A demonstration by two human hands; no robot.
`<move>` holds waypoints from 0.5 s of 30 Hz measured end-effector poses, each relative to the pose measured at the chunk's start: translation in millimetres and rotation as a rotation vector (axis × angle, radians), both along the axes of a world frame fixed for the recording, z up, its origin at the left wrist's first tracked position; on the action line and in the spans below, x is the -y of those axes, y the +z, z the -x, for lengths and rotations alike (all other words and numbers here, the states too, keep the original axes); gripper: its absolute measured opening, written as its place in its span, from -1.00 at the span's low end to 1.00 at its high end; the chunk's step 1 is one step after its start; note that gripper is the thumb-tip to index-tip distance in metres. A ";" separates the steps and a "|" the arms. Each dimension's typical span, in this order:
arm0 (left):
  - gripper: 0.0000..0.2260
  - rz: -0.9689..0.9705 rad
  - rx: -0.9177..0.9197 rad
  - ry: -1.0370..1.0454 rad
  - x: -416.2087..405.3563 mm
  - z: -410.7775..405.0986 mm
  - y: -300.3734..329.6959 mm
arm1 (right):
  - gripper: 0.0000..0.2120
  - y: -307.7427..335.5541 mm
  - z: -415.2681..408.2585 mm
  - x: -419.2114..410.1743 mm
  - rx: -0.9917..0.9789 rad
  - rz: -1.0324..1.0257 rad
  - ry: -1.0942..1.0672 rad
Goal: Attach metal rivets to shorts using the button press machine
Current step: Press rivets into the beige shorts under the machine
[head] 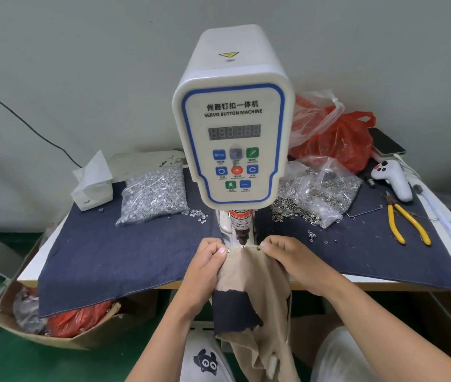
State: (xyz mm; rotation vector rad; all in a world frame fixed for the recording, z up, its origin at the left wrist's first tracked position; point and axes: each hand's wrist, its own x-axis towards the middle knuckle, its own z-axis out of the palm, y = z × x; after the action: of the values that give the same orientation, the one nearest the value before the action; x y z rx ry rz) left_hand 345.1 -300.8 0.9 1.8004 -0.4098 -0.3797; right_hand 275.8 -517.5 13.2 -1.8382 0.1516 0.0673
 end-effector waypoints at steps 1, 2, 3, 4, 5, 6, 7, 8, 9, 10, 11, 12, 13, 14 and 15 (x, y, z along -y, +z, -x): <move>-0.66 -0.001 -0.002 0.001 -0.1 0.3 -0.3 | -0.63 -0.4 0.1 -0.1 0.000 0.003 0.001; -0.69 0.000 -0.009 0.004 -0.1 0.4 -0.3 | -0.63 -0.6 0.0 0.0 0.000 -0.001 0.001; -0.70 0.002 -0.018 0.007 -0.5 0.6 -0.1 | -0.63 -0.2 0.3 -0.6 -0.001 -0.010 0.000; -0.71 0.006 -0.030 0.006 -1.0 1.2 0.2 | -0.64 0.2 1.0 -1.5 -0.005 -0.024 -0.002; -0.71 0.015 -0.041 0.003 -1.1 1.3 1.2 | -0.66 1.3 1.2 -2.1 -0.009 -0.040 -0.006; -0.72 0.024 -0.055 -0.003 -1.3 1.6 2.8 | -0.69 2.2 1.9 -2.4 -0.017 -0.060 -0.008; -0.74 0.037 -0.073 -0.009 -2.2 2.4 4.4 | -0.70 3.3 3.2 -2.8 -0.027 -0.081 -0.005; -0.77 0.053 -0.094 -0.020 -3.3 3.2 6.6 | -0.71 4.3 4.3 -2.5 -0.040 -0.109 0.004; -0.78 0.072 -0.119 -0.037 -5.1 4.6 8.3 | -0.72 5.4 5.6 -2.1 -0.059 -0.148 0.020; -0.76 0.091 -0.146 -0.057 -7.4 6.5 8.9 | -0.73 7.1 7.1 -1.7 -0.079 -0.193 0.041; -0.75 0.103 -0.168 -0.082 -10.6 9.6 9.2 | -0.75 9.4 9.3 -2.2 -0.097 -0.227 0.066; -0.74 0.109 -0.182 -0.109 -14.1 13.5 9.6 | -0.74 11.3 11.5 -3.0 -0.106 -0.243 0.090; -0.74 0.117 -0.191 -0.140 -17.2 17.4 10.9 | -0.71 13.7 13.6 -4.4 -0.109 -0.240 0.115; -0.75 0.124 -0.202 -0.167 -19.8 21.7 12.7 | -0.67 16.6 16.1 -7.0 -0.111 -0.225 0.143; -0.76 0.132 -0.215 -0.187 -21.2 25.3 15.6 | -0.64 21.4 18.4 -10.3 -0.110 -0.192 0.184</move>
State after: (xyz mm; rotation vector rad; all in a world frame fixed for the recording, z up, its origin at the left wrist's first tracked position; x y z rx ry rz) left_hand 319.9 -279.6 16.5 1.5788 -0.4424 -0.6554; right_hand 257.4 -507.1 34.6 -1.6531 0.0504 0.3019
